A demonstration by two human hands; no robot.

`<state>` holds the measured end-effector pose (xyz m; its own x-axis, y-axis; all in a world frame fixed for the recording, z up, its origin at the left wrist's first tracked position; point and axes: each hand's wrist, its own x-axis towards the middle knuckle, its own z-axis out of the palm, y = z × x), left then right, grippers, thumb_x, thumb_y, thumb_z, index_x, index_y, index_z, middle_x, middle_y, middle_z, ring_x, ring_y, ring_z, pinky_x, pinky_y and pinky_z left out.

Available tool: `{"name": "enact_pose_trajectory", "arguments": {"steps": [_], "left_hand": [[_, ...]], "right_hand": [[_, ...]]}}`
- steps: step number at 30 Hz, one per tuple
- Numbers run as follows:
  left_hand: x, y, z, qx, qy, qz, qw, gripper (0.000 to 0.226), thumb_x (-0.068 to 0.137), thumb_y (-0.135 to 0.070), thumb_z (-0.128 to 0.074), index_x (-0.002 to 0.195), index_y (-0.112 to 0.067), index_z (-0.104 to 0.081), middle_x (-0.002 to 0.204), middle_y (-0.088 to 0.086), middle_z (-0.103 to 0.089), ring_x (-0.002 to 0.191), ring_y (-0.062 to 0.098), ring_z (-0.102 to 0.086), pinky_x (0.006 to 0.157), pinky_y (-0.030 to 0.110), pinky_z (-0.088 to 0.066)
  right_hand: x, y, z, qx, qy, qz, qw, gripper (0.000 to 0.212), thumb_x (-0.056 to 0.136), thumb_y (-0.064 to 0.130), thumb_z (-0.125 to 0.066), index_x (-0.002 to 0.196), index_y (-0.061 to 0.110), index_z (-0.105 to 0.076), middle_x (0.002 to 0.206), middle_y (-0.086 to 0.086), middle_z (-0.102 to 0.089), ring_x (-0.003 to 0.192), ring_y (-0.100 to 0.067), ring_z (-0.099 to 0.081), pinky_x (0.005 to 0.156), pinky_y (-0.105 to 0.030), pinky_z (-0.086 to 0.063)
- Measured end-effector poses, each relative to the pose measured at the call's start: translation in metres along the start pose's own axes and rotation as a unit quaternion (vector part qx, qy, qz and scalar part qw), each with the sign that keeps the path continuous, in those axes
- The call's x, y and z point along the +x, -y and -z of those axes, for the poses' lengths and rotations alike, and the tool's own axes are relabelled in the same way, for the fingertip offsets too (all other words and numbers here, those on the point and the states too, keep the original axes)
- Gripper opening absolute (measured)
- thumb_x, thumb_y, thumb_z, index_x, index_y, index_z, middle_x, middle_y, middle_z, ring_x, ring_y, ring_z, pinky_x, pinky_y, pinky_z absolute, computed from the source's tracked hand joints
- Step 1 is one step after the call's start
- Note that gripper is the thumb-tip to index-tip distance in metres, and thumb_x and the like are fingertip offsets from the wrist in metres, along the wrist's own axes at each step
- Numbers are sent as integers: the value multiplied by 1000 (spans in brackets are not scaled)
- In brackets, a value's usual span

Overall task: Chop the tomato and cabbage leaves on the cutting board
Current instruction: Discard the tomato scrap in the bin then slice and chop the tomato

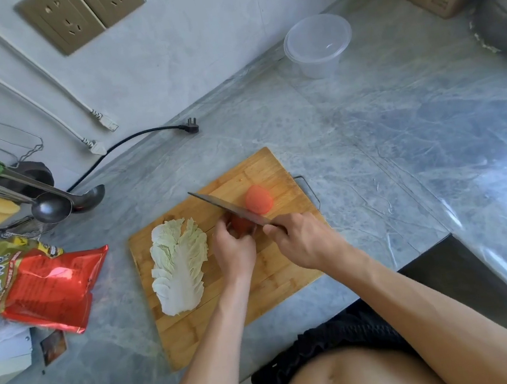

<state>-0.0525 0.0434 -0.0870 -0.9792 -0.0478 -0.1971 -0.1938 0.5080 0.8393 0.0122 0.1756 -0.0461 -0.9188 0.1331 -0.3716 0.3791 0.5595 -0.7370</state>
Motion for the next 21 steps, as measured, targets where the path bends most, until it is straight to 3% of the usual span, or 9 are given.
{"name": "enact_pose_trajectory", "arguments": {"steps": [2,5,12,16,21], "left_hand": [[-1,-1,1,6,17,-8,1000,40,80,-11,-78,117,-19,-65,98,-13,-69,95,5,-65,80,14,-46],[-3,-3,4,6,39,-9,999,42,82,-16,-78,120,-24,-62,100,-18,-66,93,-8,-60,71,1,-41],[-6,-7,6,17,33,-26,999,37,83,-18,-78,117,-18,-61,94,-16,-64,78,-14,-57,65,-3,-37],[-4,-6,3,22,13,-49,998,38,80,-20,-81,111,-16,-60,87,-21,-60,73,-21,-56,64,-1,-40],[-1,0,-1,26,-7,-69,997,23,79,-15,-79,97,-18,-65,82,-14,-68,76,-8,-64,64,6,-44]], "right_hand": [[7,0,8,41,-8,-19,999,44,103,42,-42,63,23,-45,64,1,-54,60,-20,-51,60,-39,-45],[16,3,14,97,-24,-32,994,48,104,39,-42,61,18,-41,63,0,-51,61,-21,-48,61,-35,-40],[1,11,17,88,-20,10,996,48,104,41,-43,65,13,-41,61,-1,-46,59,-19,-45,58,-34,-38],[-25,7,25,69,-31,36,996,48,105,36,-45,75,-2,-48,57,2,-40,50,-10,-34,50,-24,-30],[-45,6,29,15,-14,45,999,46,105,37,-45,65,15,-42,54,7,-38,47,-11,-33,51,-27,-32]]}}
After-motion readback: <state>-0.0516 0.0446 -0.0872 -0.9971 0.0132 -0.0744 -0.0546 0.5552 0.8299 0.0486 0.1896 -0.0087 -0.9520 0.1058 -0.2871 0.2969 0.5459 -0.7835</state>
